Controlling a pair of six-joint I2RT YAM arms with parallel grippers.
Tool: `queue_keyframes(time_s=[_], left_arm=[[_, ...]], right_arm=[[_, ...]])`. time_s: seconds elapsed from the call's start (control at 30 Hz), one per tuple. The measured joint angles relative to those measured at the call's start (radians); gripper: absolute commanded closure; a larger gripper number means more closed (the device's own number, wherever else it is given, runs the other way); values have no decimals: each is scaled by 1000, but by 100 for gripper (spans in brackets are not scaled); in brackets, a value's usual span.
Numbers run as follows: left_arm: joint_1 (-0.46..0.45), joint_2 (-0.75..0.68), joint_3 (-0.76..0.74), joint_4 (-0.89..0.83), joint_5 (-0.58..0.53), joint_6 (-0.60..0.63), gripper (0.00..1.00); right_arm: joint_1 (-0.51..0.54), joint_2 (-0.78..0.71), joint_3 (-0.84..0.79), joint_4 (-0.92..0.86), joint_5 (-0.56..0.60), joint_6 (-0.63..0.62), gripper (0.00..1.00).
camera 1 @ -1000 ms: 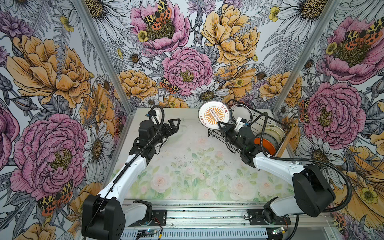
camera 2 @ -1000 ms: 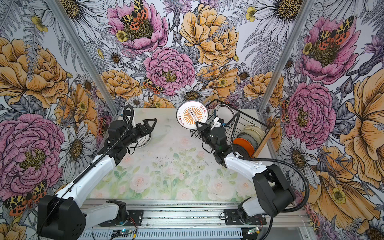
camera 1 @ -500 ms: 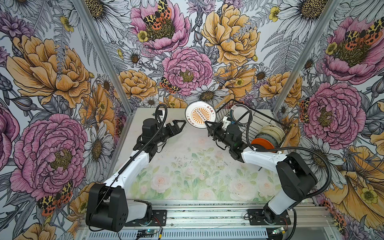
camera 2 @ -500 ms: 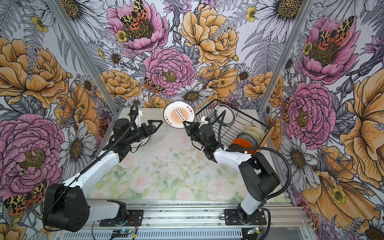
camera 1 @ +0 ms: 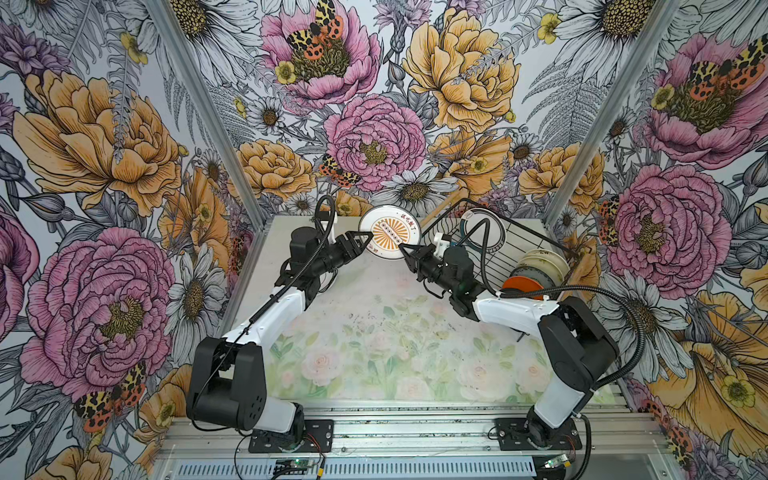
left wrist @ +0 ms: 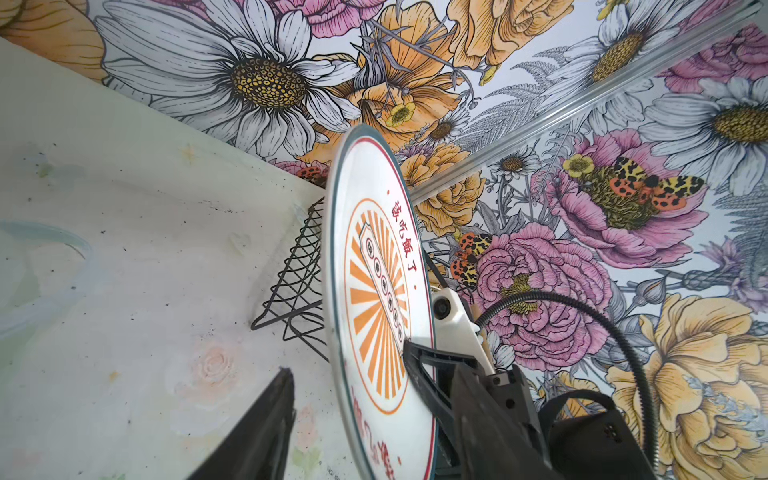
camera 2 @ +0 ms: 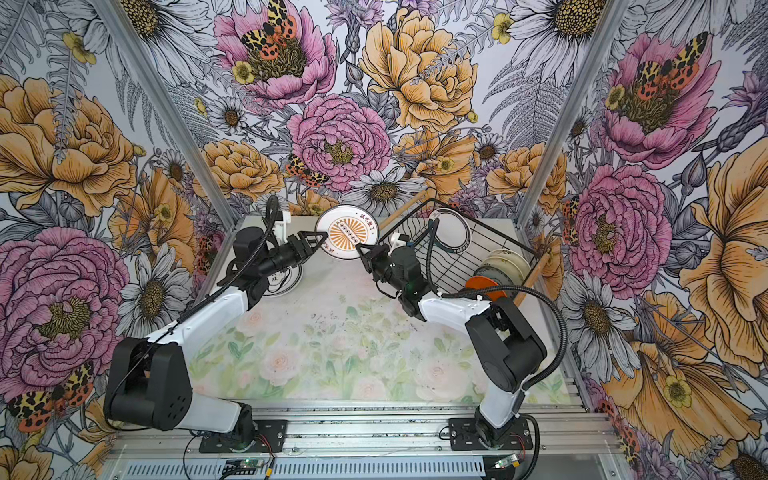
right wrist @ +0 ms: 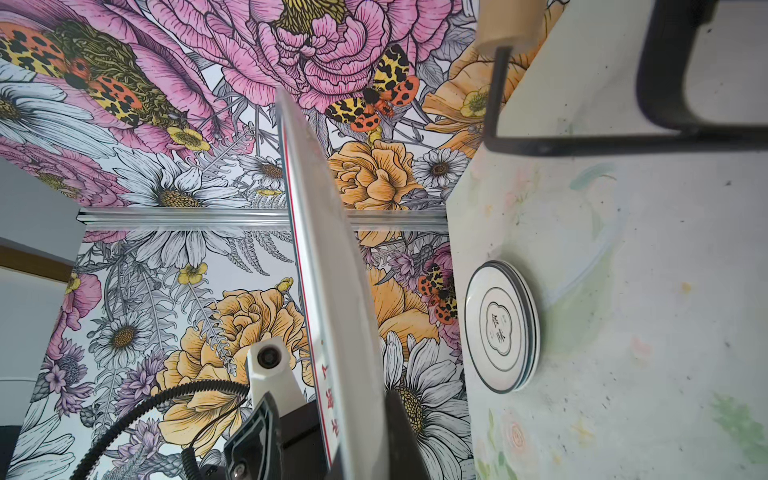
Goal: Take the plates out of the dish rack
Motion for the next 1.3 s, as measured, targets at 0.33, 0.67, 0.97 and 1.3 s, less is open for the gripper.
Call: queue_keyframes(time_s=[0.33,0.67,0.97,1.3], left_arm=[[0,18,23,-19,23,-3,79],[9,18,71,-138,20,-29,100],[25,10,128,-245,31,37,100],[161,-224,182,-611,-105,232,100]], right_arm=[[19,0,26,-5,0,-55,100],[23,1,44,-16,2,-133,98],[22,2,105,-104,-28,-208,43],[19,-92,316,-550,48,-689,1]])
